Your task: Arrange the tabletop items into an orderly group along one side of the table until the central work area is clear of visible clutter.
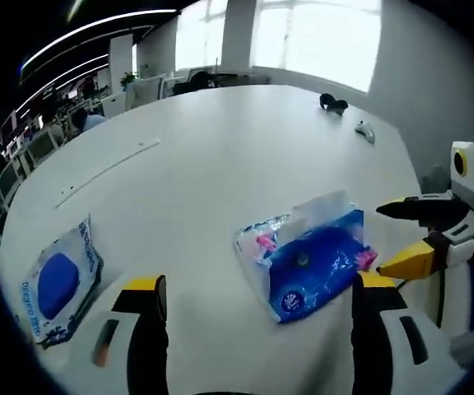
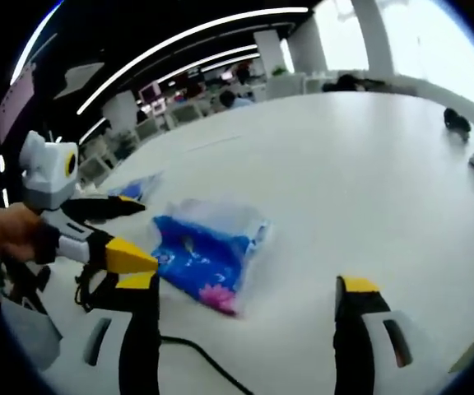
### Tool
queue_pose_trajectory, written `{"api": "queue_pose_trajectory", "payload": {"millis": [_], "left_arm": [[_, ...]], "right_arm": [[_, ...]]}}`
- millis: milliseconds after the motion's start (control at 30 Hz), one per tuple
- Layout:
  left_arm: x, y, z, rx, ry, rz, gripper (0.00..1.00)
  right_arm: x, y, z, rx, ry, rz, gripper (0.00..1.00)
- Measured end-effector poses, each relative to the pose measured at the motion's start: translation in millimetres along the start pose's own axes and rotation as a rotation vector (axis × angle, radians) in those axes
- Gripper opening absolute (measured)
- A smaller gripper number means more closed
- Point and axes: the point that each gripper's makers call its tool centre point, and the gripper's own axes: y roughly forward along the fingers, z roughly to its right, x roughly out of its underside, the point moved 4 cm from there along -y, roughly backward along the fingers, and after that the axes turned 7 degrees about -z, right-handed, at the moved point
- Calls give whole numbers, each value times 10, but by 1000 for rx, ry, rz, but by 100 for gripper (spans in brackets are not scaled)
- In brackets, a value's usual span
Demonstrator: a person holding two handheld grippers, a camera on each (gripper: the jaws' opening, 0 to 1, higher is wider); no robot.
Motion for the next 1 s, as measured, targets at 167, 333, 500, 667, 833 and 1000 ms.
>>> {"api": "queue_pose_trajectory", "payload": {"millis": [167, 333, 500, 667, 833, 1000], "left_arm": [[-3, 66, -67, -23, -15, -10, 83], [26, 124, -88, -20, -27, -35, 70], [51, 156, -114, -31, -39, -43, 55], [55, 155, -116, -27, -59, -43, 37], [32, 151, -111, -18, -62, -32, 23], [41, 150, -91, -10, -56, -36, 14]], "right_arm": [[-31, 95, -1, 1, -2, -17, 80], [-26, 166, -46, -15, -4, -37, 77], [-36, 203, -23, -2, -11, -41, 62], [-70, 228, 25, 36, -25, -32, 55], [-87, 234, 32, 46, -31, -29, 39], [-118, 257, -32, 27, -37, -16, 25]]}}
